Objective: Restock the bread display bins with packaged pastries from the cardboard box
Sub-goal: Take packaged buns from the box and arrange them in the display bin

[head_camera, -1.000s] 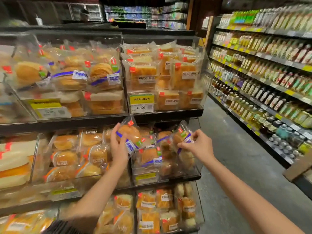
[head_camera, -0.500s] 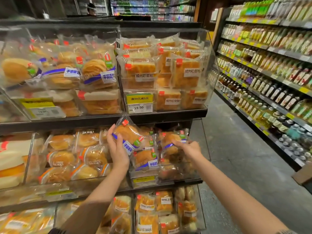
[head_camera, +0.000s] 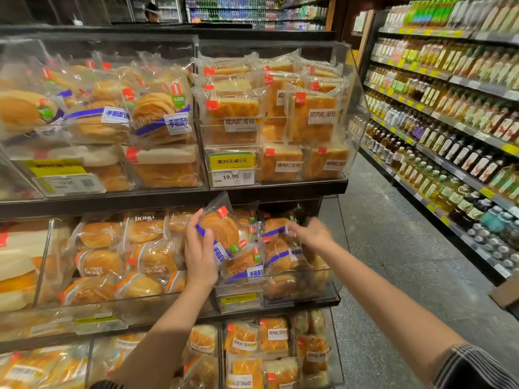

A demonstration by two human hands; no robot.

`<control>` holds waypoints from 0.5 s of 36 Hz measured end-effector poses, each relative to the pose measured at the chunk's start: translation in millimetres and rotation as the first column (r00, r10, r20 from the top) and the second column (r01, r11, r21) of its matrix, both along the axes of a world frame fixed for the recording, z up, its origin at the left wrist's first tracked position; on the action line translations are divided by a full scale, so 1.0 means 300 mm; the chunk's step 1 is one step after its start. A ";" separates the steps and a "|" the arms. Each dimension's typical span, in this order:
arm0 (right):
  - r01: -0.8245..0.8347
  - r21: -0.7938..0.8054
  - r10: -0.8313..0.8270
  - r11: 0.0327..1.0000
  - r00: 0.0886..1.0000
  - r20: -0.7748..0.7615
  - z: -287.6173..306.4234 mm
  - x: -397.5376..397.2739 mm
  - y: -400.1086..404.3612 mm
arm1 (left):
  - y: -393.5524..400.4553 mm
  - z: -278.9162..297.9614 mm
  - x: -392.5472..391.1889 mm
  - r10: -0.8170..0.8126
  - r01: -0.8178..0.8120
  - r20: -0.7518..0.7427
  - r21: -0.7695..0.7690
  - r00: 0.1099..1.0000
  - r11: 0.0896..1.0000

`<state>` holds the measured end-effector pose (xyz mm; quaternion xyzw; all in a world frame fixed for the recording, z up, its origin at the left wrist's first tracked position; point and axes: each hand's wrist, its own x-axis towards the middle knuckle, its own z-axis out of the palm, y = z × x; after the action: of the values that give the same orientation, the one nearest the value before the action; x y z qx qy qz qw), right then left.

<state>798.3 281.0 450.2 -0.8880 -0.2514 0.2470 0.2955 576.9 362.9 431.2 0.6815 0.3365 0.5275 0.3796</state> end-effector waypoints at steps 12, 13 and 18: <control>0.011 0.083 -0.002 0.996 0.994 -0.107 -0.078 0.038 0.110 | -0.001 -0.035 -0.010 -0.041 0.084 -0.225 0.186 0.973 0.979; 0.041 0.126 -0.026 0.991 0.992 -0.121 -0.081 0.041 0.115 | 0.002 -0.036 -0.009 -0.039 0.082 -0.224 0.189 0.974 0.979; 0.210 0.392 -0.185 0.896 0.978 -0.100 -0.087 0.037 0.103 | 0.010 -0.041 -0.006 -0.042 0.081 -0.202 0.190 0.978 0.978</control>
<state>809.5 311.8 424.1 -0.8218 -0.1962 0.1858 0.5016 575.1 366.0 418.9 0.7749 0.2970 0.4761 0.2911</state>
